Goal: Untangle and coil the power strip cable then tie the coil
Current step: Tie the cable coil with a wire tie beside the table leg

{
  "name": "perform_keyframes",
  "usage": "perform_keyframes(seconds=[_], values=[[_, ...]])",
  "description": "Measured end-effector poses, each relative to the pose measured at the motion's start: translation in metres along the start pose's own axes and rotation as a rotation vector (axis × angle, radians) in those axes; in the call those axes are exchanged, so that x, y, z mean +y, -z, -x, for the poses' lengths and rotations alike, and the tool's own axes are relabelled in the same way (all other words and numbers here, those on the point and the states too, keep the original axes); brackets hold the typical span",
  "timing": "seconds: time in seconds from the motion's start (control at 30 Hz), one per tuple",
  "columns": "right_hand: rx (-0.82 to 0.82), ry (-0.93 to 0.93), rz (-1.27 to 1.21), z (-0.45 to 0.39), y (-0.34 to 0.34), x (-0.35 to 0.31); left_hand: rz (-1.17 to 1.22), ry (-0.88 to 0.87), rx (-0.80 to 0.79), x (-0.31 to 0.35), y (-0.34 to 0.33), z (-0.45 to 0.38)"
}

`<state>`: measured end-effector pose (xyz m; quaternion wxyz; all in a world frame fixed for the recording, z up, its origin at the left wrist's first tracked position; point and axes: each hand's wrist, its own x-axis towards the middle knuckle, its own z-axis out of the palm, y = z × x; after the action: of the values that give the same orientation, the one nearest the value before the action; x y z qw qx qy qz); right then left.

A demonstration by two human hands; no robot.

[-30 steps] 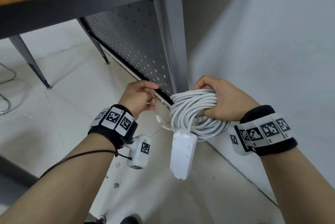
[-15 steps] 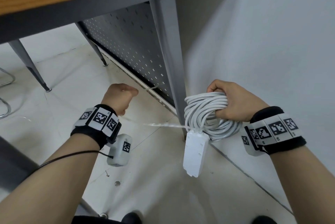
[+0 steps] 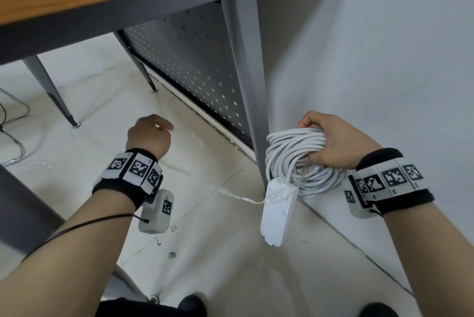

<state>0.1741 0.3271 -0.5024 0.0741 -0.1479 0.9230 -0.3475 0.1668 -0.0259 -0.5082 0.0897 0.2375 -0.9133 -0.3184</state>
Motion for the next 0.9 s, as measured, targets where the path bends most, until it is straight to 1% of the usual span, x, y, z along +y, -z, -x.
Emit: perform_keyframes(seconds=[0.07,0.1,0.2,0.27,0.37,0.43,0.5,0.57,0.6,0.73,0.77,0.83,0.9], values=[[0.012,-0.009,0.006,-0.001,0.001,0.002,-0.058,0.015,0.153,-0.001,0.003,-0.003],[0.011,-0.013,0.013,-0.002,0.001,0.004,-0.082,0.018,0.186,-0.003,0.004,-0.004],[0.001,-0.029,0.030,-0.003,-0.001,0.008,-0.042,0.031,0.241,-0.014,0.008,-0.006],[-0.002,-0.039,0.030,-0.004,-0.003,0.011,-0.003,0.016,0.315,-0.019,0.011,-0.009],[-0.009,-0.054,0.044,-0.005,-0.006,0.014,-0.097,0.014,0.414,-0.022,0.018,-0.013],[-0.017,-0.059,0.049,-0.006,-0.008,0.014,-0.118,-0.012,0.446,-0.022,0.020,-0.015],[-0.024,-0.059,0.043,-0.007,-0.010,0.014,-0.091,-0.085,0.466,-0.023,0.018,-0.016],[-0.028,-0.054,0.040,-0.008,-0.011,0.013,0.014,-0.202,0.415,-0.022,0.013,-0.016],[-0.031,-0.051,0.040,-0.008,-0.012,0.012,0.082,-0.215,0.360,-0.019,0.011,-0.015],[-0.045,-0.038,0.030,-0.012,-0.015,0.006,0.387,-0.041,0.066,0.001,0.007,-0.009],[-0.048,-0.034,0.026,-0.013,-0.016,0.004,0.432,-0.015,-0.010,0.006,0.006,-0.006],[-0.046,-0.031,0.014,-0.016,-0.019,0.001,0.471,-0.023,-0.152,0.014,0.005,0.001],[-0.017,-0.046,0.008,-0.018,-0.023,-0.001,0.502,-0.077,-0.313,0.023,0.006,0.010]])
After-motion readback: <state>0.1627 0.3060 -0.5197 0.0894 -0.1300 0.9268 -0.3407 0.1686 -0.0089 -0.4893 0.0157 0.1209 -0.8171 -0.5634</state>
